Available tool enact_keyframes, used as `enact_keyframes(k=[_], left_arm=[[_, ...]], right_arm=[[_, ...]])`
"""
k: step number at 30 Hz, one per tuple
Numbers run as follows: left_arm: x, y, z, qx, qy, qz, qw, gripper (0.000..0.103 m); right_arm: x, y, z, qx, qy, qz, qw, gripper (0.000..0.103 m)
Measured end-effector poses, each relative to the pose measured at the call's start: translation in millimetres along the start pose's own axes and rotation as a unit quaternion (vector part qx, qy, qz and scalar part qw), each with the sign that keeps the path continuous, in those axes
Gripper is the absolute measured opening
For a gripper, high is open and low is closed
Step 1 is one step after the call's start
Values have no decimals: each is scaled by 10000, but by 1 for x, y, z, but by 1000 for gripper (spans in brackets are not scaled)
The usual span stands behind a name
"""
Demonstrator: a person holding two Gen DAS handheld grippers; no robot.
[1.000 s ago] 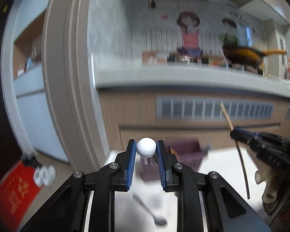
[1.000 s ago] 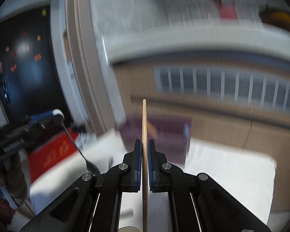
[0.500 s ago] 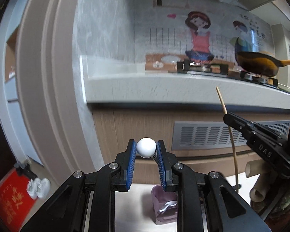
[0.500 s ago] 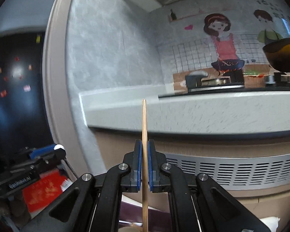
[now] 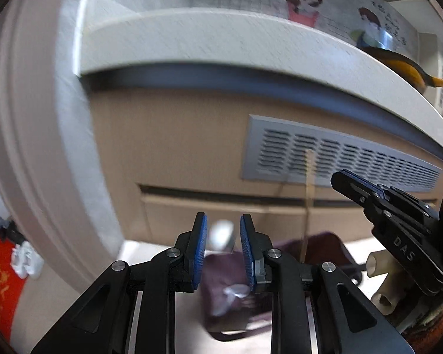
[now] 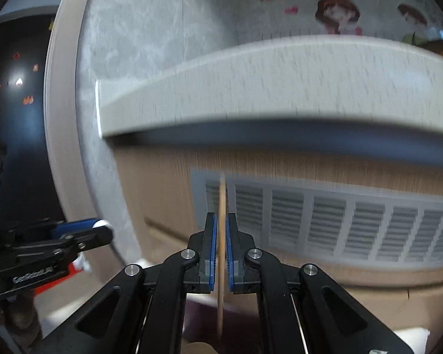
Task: Organize utensils
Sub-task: 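Lift the chopsticks and ball-handled spoon into the purple caddy and open both tools, then withdraw both tools from the caddy toward the remaining utensils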
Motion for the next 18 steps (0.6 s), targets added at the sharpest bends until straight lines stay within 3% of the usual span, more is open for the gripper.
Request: enact_keyframes(k=[4,10,18], left_arm=[[-9,12,-5,63,109,-32,9999,49],[-16,64,-23,-67,144,169,9997,54],[-16,109,-98,776,325,211,9962,54]], right_arm=[[-9,33,-4,108,-27,-28,9999,9],[-9,78,-24,733,245,192,9968,14],[7,111,-93,2217,309,749,9717,16]])
Point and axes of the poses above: each gripper's, at about its wrist camera, not at the fingertips, and y roughly against the way its jaws point, x to its left, z to its top, the point moved 1 cm from there along -y, roughly the way its jaws point, and after that the axes turned 11 degrees about -x, right-handed, at the moved point
